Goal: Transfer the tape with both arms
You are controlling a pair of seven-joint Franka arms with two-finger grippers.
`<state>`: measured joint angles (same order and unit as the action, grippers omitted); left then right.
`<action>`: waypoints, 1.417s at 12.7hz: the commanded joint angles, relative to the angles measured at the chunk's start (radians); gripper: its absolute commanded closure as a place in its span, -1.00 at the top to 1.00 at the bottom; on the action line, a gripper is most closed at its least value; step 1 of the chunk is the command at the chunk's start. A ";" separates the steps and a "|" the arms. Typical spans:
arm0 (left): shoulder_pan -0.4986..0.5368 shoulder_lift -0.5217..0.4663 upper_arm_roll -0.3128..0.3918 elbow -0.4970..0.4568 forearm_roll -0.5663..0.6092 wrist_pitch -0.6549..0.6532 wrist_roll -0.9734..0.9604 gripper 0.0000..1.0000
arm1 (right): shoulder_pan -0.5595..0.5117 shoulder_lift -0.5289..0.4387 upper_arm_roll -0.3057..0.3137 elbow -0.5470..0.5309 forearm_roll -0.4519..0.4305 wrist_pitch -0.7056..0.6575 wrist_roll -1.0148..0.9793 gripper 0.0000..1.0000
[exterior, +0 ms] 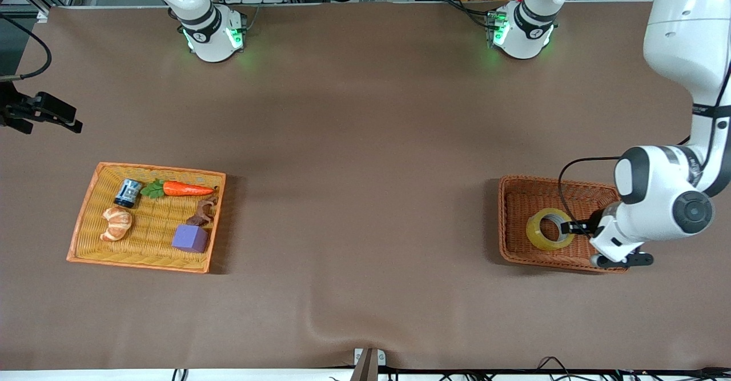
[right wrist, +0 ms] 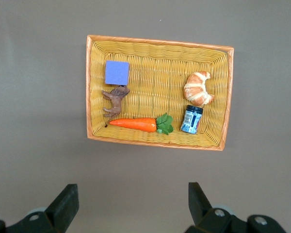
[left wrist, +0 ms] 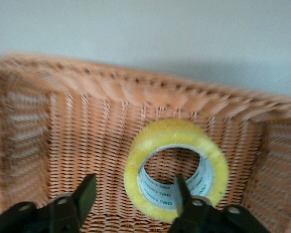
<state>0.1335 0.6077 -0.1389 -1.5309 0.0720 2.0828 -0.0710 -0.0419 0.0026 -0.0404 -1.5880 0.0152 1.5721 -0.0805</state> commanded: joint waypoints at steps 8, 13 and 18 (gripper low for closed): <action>-0.002 -0.474 -0.062 0.026 -0.006 -0.372 0.011 1.00 | -0.001 -0.006 0.001 0.000 0.002 0.014 0.001 1.00; -0.064 -0.577 -0.027 0.015 -0.051 -0.484 0.016 1.00 | -0.003 -0.012 -0.001 0.002 -0.001 0.019 -0.004 1.00; -0.127 -0.580 0.050 0.020 -0.052 -0.524 0.026 1.00 | -0.006 -0.029 -0.003 -0.001 -0.006 0.002 -0.007 1.00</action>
<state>0.0074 0.0394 -0.1026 -1.4993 0.0392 1.5669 -0.0708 -0.0419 -0.0068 -0.0438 -1.5873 0.0155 1.5860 -0.0805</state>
